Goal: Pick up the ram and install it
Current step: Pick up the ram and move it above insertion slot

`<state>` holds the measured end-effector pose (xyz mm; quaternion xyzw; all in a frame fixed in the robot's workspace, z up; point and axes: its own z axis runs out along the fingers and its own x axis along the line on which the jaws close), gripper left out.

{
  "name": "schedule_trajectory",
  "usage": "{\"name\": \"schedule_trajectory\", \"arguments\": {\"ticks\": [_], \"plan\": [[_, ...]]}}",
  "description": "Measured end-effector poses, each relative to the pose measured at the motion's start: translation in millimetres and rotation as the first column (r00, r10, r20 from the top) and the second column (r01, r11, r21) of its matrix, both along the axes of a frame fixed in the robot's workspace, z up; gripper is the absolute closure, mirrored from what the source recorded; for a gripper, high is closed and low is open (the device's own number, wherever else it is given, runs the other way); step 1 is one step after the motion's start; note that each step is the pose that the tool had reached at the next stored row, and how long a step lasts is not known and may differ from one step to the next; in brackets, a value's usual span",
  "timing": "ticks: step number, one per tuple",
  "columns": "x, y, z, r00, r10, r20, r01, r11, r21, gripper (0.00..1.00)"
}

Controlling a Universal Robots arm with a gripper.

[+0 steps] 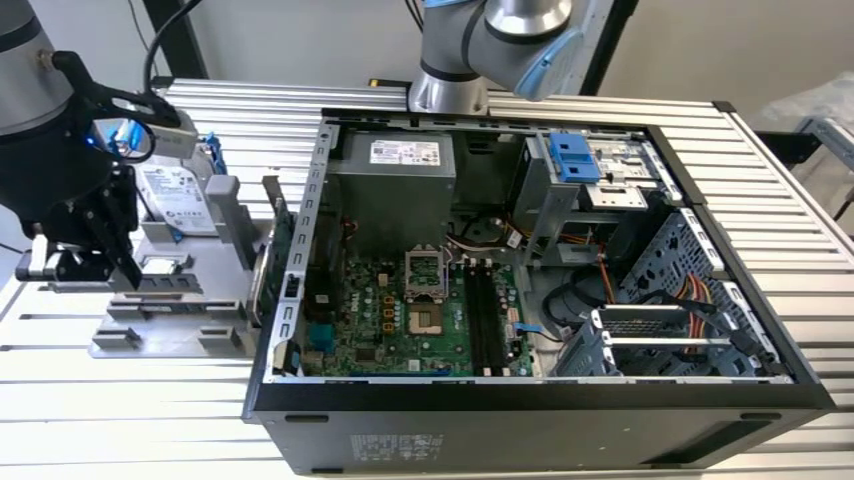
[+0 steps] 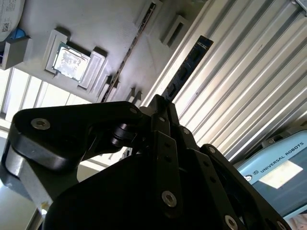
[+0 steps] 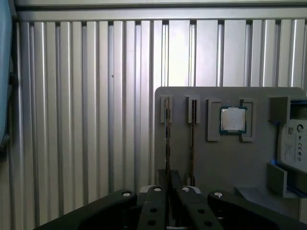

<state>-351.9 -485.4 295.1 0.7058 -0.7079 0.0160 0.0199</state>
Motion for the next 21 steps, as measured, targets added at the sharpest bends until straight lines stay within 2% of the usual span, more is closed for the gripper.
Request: {"name": "schedule_trajectory", "arguments": {"ticks": [21], "plan": [[0.0,0.0,6.3,1.0000,0.000,0.0000,0.000,1.0000,0.0000,1.00]]}}
